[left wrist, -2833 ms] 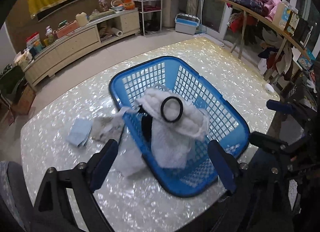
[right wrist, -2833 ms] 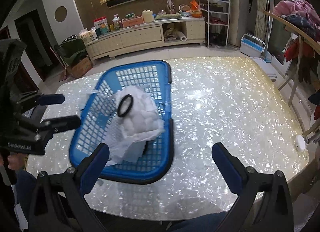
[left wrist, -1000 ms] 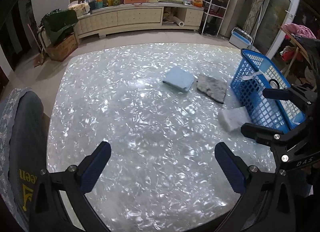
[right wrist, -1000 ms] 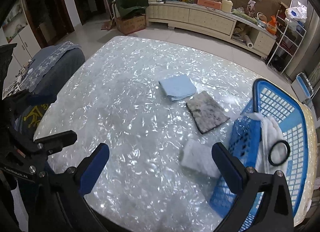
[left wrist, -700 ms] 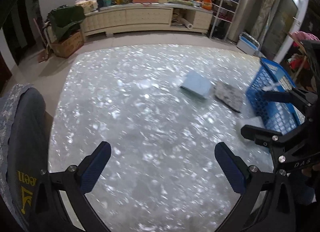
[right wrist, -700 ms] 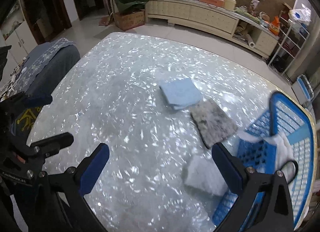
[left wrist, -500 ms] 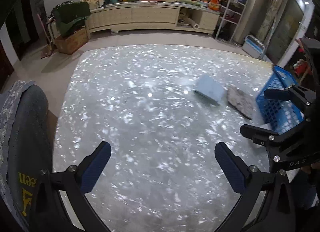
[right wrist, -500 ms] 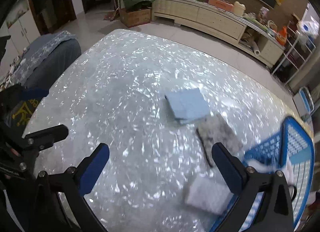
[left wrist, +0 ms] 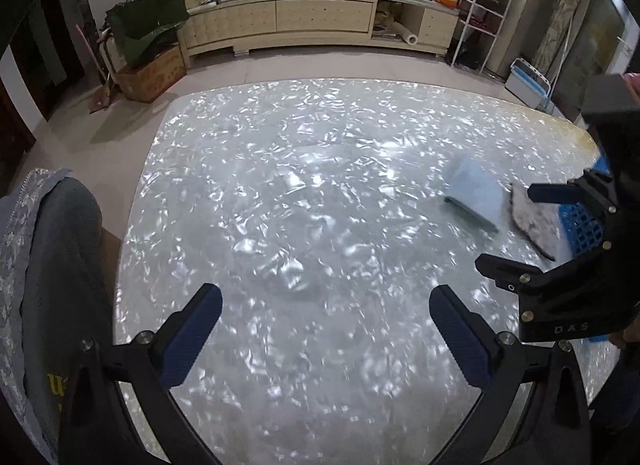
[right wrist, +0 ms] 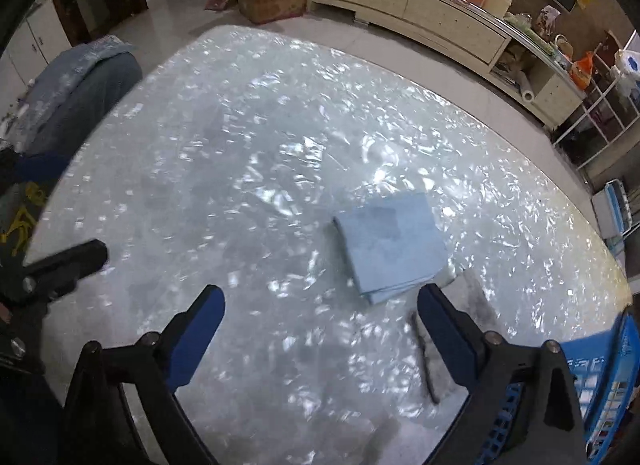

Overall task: Organize soft objects
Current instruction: 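Move the right gripper over the light blue cloth on the table, then grasp the light blue cloth with the right gripper and lift it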

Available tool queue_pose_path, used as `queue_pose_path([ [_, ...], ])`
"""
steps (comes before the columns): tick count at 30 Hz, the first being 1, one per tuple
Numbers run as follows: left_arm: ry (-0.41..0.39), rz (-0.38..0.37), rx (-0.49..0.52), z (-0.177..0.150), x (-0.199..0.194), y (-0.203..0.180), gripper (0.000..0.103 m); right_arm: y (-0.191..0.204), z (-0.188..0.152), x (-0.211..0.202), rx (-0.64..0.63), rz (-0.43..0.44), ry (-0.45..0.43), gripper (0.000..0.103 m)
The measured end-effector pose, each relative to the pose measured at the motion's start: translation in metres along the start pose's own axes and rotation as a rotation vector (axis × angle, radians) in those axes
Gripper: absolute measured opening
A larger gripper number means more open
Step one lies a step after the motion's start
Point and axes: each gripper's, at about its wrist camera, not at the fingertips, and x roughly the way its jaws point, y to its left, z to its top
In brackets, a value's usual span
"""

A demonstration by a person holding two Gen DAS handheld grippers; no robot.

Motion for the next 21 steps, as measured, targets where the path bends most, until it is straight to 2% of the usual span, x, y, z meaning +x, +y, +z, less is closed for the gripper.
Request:
queue_pose_path([
  [8, 0.035, -0.038, 0.002, 0.001, 0.027, 0.001, 0.103, -0.018, 0.010, 0.040, 0.043, 0.005, 0.077, 0.073],
  [11, 0.044, -0.050, 0.012, -0.002, 0.030, -0.002, 0.103, -0.021, 0.014, 0.048, 0.043, -0.029, 0.087, 0.063],
  [14, 0.042, -0.064, 0.009, -0.004, 0.029, -0.002, 0.103, -0.027, 0.015, 0.053, 0.069, -0.018, 0.100, 0.055],
  [21, 0.037, -0.087, -0.002, -0.007, 0.025, -0.003, 0.103, -0.037, 0.025, 0.061, 0.091, -0.023, 0.091, 0.045],
])
